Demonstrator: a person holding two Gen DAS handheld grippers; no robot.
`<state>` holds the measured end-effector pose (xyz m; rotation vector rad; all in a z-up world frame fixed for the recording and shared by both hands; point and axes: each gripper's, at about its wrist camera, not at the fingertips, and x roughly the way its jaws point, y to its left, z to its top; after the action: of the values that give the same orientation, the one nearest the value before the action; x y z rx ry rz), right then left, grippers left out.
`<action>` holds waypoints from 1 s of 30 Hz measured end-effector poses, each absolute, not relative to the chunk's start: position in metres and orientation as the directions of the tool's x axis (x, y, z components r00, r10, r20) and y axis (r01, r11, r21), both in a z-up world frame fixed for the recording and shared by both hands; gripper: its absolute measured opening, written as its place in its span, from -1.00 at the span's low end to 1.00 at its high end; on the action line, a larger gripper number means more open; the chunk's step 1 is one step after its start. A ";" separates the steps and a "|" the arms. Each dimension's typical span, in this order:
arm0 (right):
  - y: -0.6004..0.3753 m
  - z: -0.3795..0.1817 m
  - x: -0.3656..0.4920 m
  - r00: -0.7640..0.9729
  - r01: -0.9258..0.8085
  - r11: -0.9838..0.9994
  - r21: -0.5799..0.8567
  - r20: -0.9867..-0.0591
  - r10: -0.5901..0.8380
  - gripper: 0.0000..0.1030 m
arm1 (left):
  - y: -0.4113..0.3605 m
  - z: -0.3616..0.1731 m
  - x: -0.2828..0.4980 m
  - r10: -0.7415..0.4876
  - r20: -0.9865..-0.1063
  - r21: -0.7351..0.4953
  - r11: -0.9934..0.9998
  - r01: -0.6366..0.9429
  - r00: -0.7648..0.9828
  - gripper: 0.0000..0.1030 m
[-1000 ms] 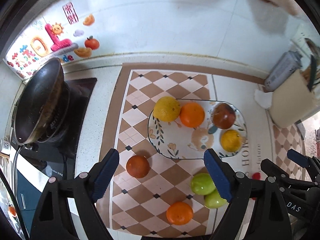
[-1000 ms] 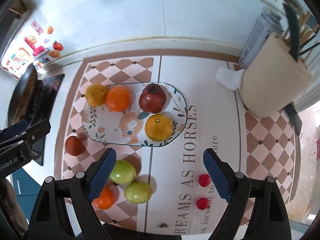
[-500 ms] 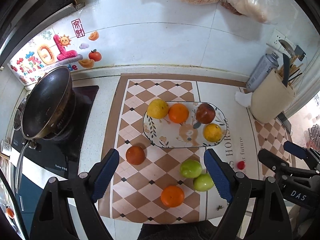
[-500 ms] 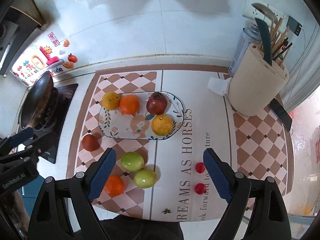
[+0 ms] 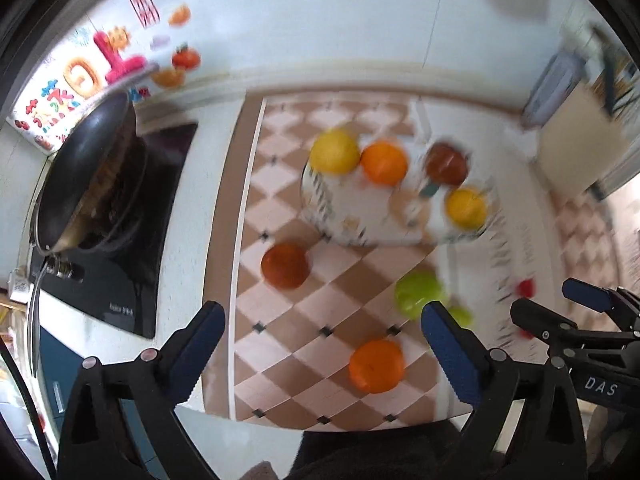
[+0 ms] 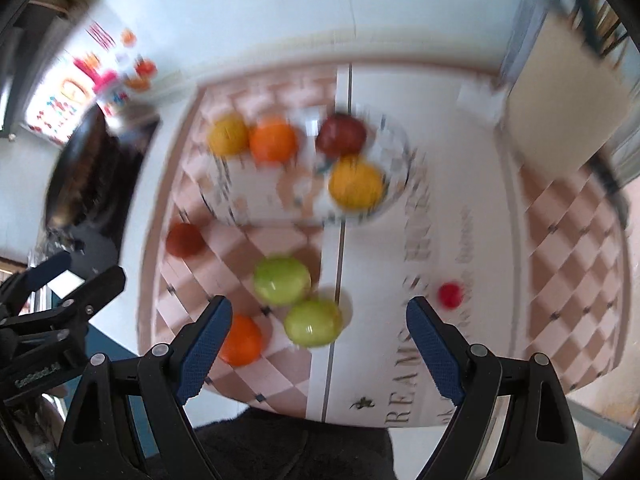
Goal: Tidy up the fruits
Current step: 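Move both grippers back toward the remaining fruits, then grasp an orange with the left gripper while the right grasps a green apple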
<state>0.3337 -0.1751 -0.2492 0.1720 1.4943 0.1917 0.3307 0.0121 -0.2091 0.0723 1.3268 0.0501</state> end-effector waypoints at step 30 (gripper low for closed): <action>-0.192 -0.362 0.298 -0.179 -0.131 0.977 0.165 -0.974 0.141 0.21 | -0.042 -0.370 0.307 -0.038 -0.981 -0.067 0.986 0.150 -0.189 0.63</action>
<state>0.2984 -0.1918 -0.3620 0.0071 1.7337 0.2422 0.3066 -0.0415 -0.3699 0.0834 1.7536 -0.1685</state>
